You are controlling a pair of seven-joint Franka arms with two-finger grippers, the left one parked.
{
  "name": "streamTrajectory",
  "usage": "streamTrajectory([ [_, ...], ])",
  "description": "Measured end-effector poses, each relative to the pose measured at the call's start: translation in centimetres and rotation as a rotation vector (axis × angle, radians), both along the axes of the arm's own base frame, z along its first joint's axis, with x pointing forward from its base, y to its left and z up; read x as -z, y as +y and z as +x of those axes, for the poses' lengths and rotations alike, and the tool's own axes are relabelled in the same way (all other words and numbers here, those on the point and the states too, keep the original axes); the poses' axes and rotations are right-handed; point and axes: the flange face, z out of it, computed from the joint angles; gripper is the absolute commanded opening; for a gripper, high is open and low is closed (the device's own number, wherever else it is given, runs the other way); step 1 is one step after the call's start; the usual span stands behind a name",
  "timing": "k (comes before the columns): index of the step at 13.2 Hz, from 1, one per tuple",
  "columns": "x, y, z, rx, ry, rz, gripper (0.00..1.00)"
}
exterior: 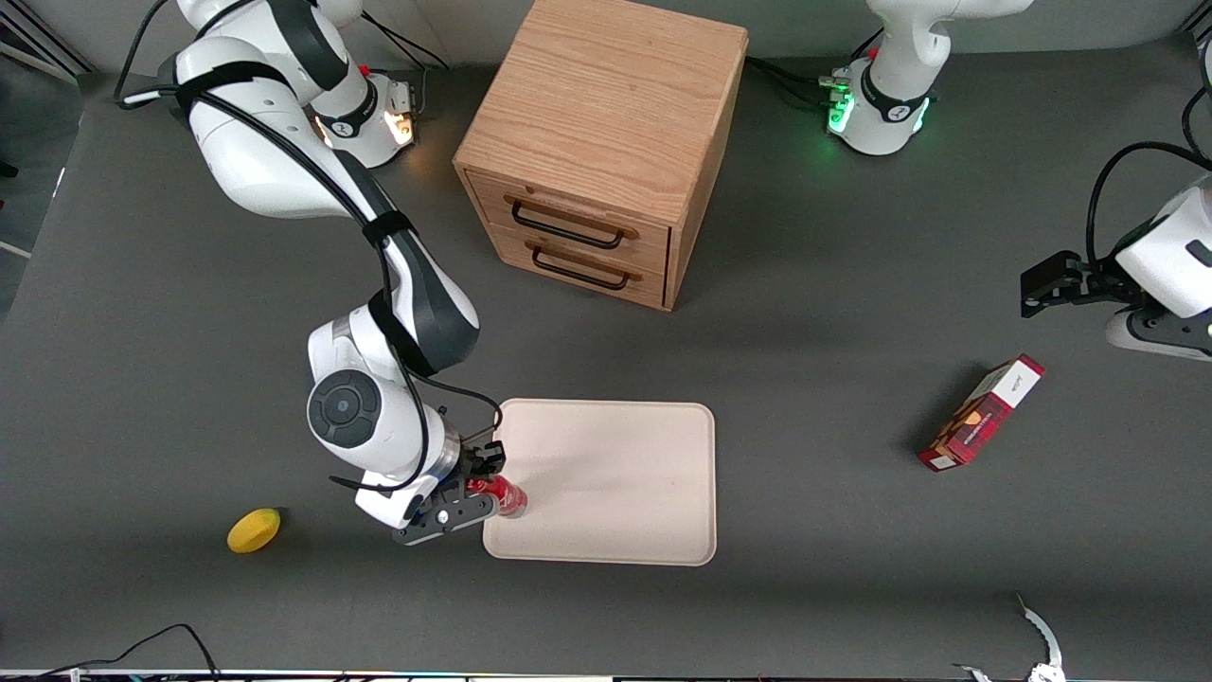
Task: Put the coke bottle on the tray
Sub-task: 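Lift the bottle and carry it with the right gripper over the white tray, then lower the bottle upright onto the tray and open the right gripper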
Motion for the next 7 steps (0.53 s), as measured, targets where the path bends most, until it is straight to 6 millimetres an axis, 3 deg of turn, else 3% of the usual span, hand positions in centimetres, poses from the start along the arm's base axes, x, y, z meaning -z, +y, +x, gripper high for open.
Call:
streamTrajectory([
  [1, -0.02, 0.01, 0.0, 0.0, 0.0, 0.0, 1.0],
  [7, -0.69, 0.1, 0.17, 0.002, -0.013, 0.006, 1.0],
])
